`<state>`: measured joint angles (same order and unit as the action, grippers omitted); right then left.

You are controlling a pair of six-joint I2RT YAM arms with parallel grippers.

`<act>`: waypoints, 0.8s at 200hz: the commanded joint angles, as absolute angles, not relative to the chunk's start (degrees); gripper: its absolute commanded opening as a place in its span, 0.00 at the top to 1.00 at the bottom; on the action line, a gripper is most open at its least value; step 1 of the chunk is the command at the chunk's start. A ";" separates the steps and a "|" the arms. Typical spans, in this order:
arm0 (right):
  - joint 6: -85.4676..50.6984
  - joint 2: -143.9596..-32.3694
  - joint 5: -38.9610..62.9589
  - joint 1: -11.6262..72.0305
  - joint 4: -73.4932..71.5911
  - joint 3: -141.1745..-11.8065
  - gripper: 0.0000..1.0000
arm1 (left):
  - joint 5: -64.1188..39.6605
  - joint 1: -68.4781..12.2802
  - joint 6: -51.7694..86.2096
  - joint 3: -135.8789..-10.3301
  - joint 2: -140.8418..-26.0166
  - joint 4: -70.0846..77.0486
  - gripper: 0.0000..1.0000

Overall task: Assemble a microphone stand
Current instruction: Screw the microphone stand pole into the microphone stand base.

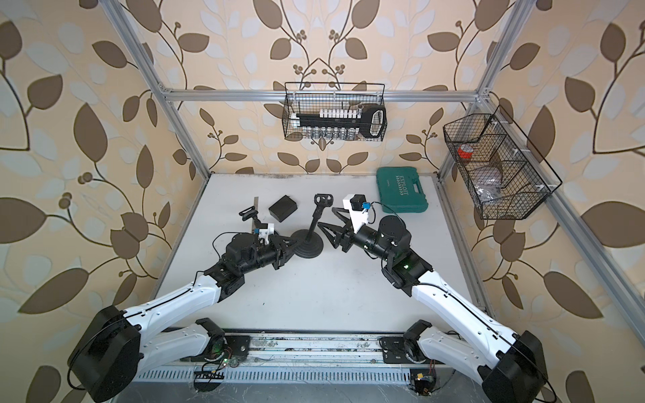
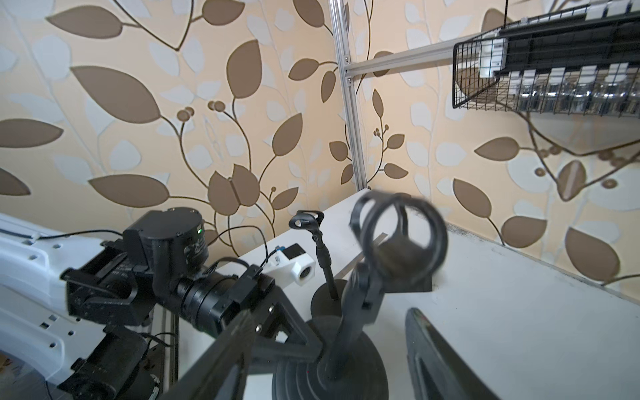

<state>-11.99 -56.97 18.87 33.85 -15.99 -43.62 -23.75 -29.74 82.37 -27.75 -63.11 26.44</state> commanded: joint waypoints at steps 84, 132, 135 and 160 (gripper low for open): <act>-12.66 -67.55 26.12 33.69 -16.75 -43.60 0.48 | -29.40 -28.13 84.34 -30.57 -61.96 34.28 1.00; -13.34 -71.19 27.19 33.76 -20.24 -44.94 0.54 | -31.11 -28.21 83.76 -32.25 -61.92 33.16 1.00; -13.43 -71.38 27.24 33.75 -20.50 -45.01 0.54 | -31.11 -28.19 83.67 -32.30 -61.96 33.14 1.00; -14.21 -72.81 27.08 34.15 -22.24 -45.59 0.58 | -31.53 -28.21 83.75 -32.46 -62.31 33.77 1.00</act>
<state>-13.17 -71.50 26.02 33.74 -18.94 -43.29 -28.86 -28.40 84.18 -28.62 -63.13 26.35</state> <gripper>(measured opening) 0.434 0.206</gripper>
